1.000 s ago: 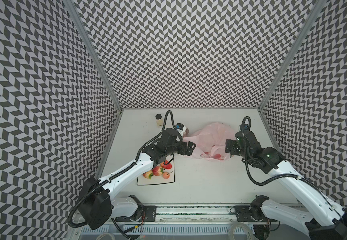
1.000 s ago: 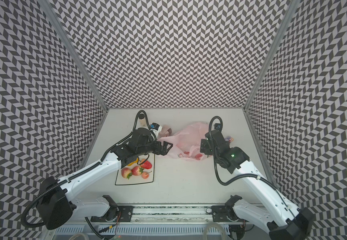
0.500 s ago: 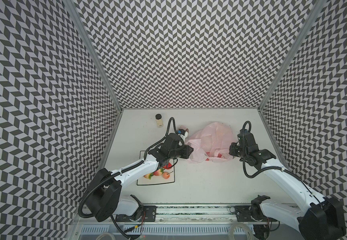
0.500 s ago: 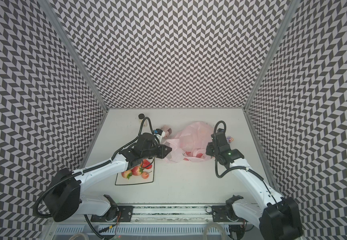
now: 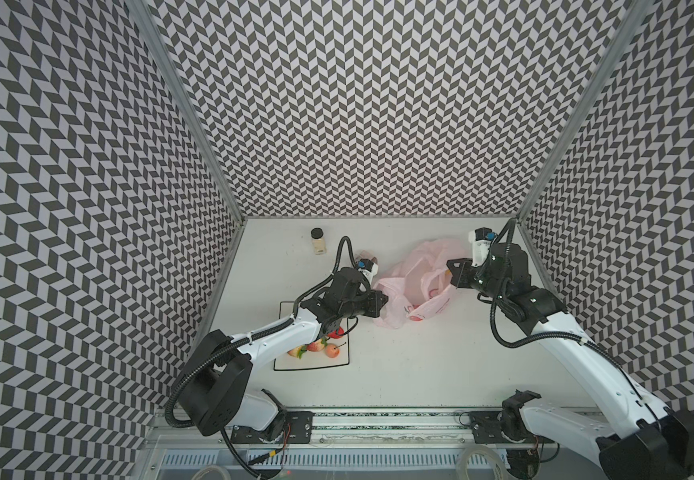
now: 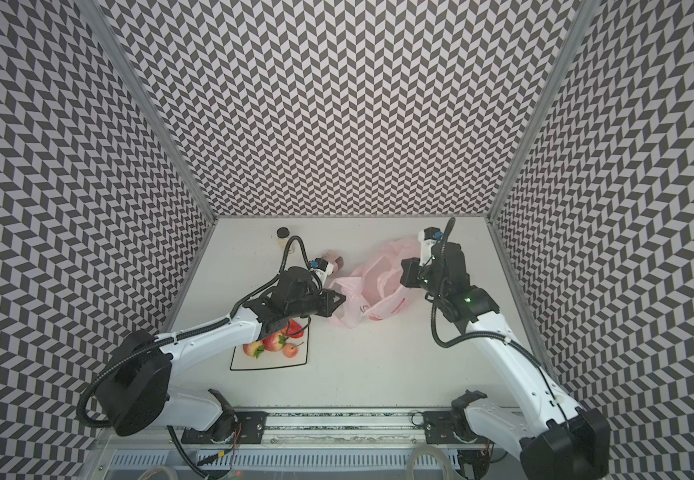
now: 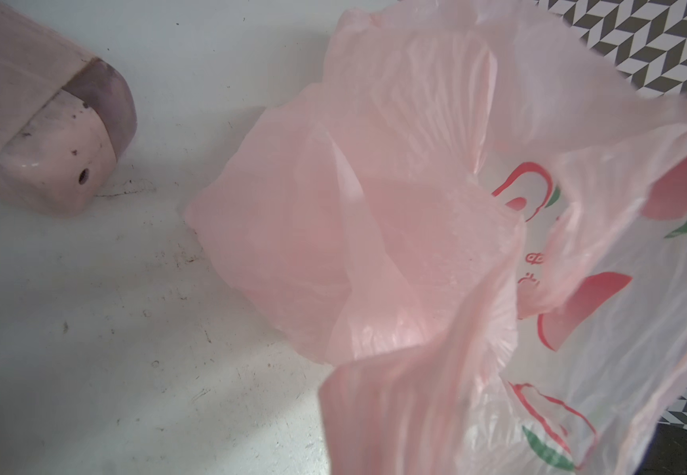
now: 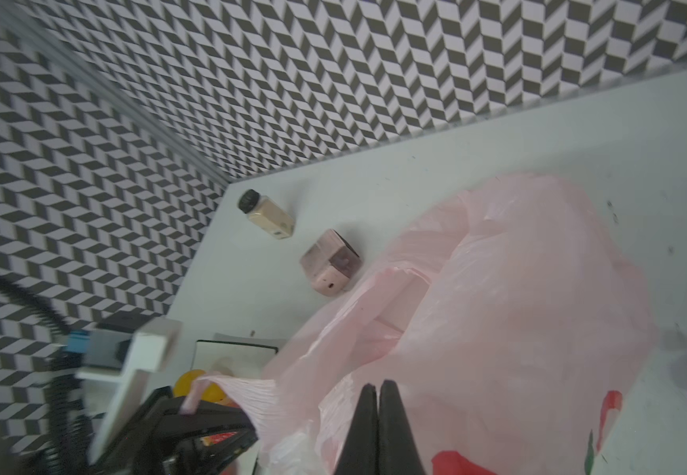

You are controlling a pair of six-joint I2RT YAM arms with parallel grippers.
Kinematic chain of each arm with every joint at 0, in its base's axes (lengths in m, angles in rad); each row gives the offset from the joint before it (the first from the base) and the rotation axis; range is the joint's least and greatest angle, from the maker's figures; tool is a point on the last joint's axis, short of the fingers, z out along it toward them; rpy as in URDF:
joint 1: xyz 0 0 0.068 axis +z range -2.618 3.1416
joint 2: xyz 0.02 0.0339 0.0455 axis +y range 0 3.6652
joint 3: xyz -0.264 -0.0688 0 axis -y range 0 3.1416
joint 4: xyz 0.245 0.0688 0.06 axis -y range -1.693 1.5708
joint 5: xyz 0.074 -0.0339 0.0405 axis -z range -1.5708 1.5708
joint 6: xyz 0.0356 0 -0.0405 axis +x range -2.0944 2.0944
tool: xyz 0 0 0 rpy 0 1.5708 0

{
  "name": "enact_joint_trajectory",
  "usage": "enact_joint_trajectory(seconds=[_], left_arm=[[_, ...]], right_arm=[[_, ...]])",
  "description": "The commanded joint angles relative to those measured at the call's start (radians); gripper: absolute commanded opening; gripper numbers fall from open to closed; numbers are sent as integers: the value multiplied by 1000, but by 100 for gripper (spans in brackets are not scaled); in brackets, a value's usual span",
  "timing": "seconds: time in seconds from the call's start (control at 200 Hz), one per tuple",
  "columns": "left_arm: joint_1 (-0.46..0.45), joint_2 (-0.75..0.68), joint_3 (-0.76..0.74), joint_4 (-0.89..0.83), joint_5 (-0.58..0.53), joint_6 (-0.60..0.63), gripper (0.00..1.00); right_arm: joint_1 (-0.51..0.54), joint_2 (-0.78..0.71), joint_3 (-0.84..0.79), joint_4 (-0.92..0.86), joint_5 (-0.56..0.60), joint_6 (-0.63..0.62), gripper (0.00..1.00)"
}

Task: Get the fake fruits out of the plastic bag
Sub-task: 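Hold the bag edge with the left gripper while the right gripper reaches inside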

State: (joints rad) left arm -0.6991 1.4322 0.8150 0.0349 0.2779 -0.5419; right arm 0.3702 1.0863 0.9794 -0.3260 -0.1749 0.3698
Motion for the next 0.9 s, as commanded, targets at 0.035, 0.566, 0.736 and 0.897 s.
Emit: enact_joint_trajectory(seconds=[0.035, 0.566, 0.736, 0.897], left_arm=[[-2, 25, -21, 61, 17, -15, 0], [-7, -45, -85, 126, -41, -51, 0], [-40, -92, -120, 112, -70, -13, 0], [-61, -113, -152, 98, -95, -12, 0]], right_arm=[[178, 8, 91, 123, -39, -114, 0], [135, -104, -109, -147, 542, 95, 0], [132, -194, -219, -254, 561, 183, 18], [133, -269, -162, -343, 573, 197, 67]])
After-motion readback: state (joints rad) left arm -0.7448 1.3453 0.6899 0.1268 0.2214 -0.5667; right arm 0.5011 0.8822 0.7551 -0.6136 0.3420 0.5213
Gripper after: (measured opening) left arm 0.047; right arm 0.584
